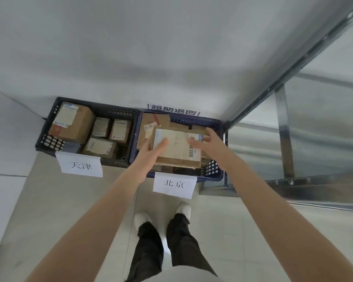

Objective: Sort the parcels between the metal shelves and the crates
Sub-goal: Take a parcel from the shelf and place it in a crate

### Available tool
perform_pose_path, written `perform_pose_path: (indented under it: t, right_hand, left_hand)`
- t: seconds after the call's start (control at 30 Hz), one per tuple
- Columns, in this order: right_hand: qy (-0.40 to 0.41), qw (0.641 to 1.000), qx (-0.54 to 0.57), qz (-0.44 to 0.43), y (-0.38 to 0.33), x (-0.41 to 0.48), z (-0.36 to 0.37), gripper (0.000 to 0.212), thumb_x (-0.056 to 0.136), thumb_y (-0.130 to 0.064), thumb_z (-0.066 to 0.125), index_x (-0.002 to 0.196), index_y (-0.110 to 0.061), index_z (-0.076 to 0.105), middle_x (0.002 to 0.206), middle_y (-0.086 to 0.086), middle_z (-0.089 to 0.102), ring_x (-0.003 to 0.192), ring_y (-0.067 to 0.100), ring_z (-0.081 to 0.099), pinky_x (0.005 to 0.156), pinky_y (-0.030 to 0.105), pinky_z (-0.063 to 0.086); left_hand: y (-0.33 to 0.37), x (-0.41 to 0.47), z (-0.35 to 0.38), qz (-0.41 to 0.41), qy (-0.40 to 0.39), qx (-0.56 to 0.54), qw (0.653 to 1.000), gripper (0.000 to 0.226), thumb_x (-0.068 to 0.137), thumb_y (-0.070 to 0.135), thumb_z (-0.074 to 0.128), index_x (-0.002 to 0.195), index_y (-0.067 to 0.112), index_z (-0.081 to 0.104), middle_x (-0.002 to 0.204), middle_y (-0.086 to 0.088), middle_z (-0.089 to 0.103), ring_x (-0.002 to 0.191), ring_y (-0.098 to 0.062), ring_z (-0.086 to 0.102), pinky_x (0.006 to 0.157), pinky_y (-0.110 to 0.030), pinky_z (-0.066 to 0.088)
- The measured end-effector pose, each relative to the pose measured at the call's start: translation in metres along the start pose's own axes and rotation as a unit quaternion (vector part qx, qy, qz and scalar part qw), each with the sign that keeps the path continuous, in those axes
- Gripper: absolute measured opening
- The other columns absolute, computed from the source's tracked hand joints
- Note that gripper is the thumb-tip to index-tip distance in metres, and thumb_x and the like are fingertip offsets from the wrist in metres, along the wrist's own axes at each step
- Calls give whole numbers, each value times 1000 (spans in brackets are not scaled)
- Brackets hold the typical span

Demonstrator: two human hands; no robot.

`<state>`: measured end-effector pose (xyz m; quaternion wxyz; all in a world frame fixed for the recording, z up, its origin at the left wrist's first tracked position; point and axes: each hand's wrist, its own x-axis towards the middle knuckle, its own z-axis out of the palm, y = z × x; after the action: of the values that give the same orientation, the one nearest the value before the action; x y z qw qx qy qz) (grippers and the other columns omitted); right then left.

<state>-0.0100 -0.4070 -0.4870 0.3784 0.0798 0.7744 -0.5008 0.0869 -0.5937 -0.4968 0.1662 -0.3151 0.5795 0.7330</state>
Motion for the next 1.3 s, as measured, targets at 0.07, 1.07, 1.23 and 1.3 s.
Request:
perform_pose_path:
  t: [0.07, 1.07, 1.23, 1.3]
  right_hand:
    - [-12, 996, 69, 60, 20, 11, 0, 88, 73, -45, 84, 145, -15, 44, 127, 6, 65, 113, 24, 66, 101, 48, 52]
    - [32, 965, -19, 261, 328, 278, -61, 44, 91, -34, 69, 128, -13, 57, 123, 10, 67, 113, 29, 64, 104, 49, 48]
    - [49, 962, -42, 264, 309, 269, -64, 42, 94, -33, 66, 129, -11, 57, 124, 10, 66, 115, 30, 62, 104, 48, 48]
    - [61, 961, -48, 264, 303, 261, -62, 40, 96, -30, 63, 130, -11, 57, 124, 9, 65, 116, 29, 61, 104, 48, 48]
  left_hand:
    - [-11, 20, 9, -3, 1, 9, 1000, 58, 93, 45, 61, 143, 32, 35, 127, 10, 56, 108, -6, 56, 84, -19, 46]
    - [-257, 334, 106, -170, -91, 274, 942, 53, 91, 35, 68, 138, 15, 53, 133, -4, 60, 116, -22, 59, 88, -31, 48]
    - [-252, 323, 105, -132, -76, 345, 926, 65, 90, 50, 64, 142, 15, 48, 151, -5, 34, 129, -24, 44, 103, -36, 41]
    - [-245, 320, 101, -105, -67, 463, 878, 72, 86, 65, 58, 143, 22, 47, 151, -4, 25, 138, -29, 28, 113, -42, 28]
